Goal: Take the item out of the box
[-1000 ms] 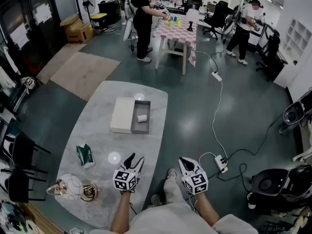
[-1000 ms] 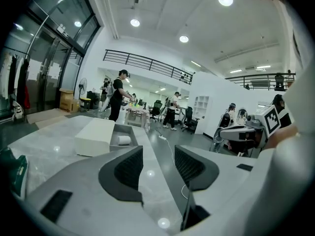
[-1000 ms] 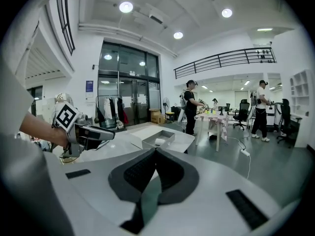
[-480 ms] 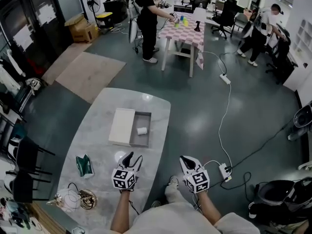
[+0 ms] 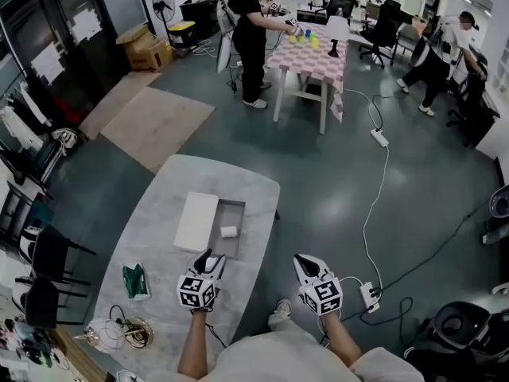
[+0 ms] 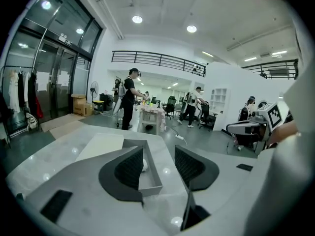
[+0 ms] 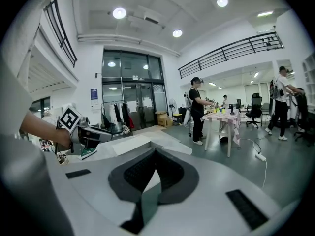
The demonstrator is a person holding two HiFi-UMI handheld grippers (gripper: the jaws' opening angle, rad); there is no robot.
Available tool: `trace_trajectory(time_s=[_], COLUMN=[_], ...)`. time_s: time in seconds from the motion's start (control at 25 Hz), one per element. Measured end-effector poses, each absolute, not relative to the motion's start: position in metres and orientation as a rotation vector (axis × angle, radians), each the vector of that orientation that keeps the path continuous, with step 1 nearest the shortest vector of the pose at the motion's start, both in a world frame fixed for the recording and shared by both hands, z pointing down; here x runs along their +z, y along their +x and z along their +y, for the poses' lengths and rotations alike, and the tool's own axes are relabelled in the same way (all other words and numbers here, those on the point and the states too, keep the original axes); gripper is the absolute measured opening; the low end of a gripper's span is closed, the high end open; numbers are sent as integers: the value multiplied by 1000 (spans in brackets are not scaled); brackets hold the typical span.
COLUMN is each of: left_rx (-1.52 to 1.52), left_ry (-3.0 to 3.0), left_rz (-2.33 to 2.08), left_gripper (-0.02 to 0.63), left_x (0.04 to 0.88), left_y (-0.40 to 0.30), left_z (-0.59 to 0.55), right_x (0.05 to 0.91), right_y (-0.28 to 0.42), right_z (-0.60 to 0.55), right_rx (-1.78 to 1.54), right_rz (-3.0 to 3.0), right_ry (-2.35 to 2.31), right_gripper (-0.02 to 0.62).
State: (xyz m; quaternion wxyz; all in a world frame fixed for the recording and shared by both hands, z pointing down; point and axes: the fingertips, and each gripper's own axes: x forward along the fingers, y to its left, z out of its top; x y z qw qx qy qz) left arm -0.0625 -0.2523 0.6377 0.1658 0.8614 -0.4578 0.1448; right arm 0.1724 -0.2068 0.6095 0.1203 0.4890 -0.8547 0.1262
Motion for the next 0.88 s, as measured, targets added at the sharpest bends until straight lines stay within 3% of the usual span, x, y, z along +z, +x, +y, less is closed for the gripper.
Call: trace_trajectory(time_s=[0.88], left_rx=[543], left_ry=[2486], left_rz=[-1353], left_gripper=[181], left_x=[618], left_y=[-64], left_z=[-304], right_x=[627], right_y=[168], right_z=[-250], right_rx=[464], right_rz=[-2570], right_ry=[1322], right_gripper=[2])
